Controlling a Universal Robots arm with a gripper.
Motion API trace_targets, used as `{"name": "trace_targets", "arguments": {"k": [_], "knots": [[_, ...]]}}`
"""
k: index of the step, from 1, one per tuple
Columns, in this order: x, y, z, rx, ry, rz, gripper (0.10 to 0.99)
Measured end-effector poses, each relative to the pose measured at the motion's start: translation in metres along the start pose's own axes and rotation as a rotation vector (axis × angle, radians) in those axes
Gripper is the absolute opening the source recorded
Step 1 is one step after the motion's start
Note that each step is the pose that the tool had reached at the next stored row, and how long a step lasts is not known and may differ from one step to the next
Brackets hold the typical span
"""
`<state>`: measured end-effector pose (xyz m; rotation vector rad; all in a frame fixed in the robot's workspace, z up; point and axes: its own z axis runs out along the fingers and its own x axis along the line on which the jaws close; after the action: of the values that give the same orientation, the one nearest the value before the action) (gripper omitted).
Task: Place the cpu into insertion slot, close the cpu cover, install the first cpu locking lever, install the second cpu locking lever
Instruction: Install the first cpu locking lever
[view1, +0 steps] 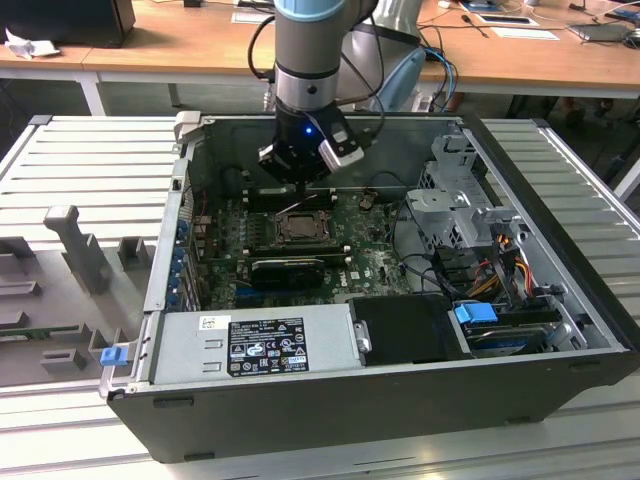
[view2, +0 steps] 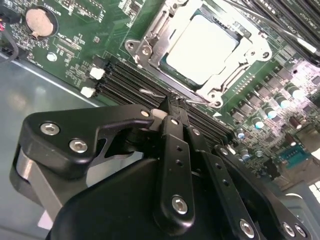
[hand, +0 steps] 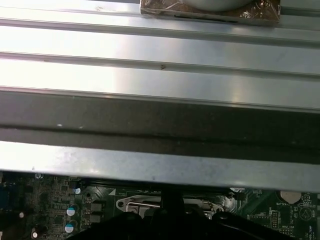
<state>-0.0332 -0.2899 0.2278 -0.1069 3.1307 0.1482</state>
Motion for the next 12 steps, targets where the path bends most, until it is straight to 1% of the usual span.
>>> {"name": "trace_targets", "arguments": {"k": [4,8,12], "knots": [[-0.0022,0.0001,0.0024,0.0,0.0,0.0,0.106],[-0.0039,-0.0002,0.0081,0.0,-0.0001,0.0,0.106],[-0.0092,0.0,0.0109,0.0,-0.0001,0.0,0.106]]}}
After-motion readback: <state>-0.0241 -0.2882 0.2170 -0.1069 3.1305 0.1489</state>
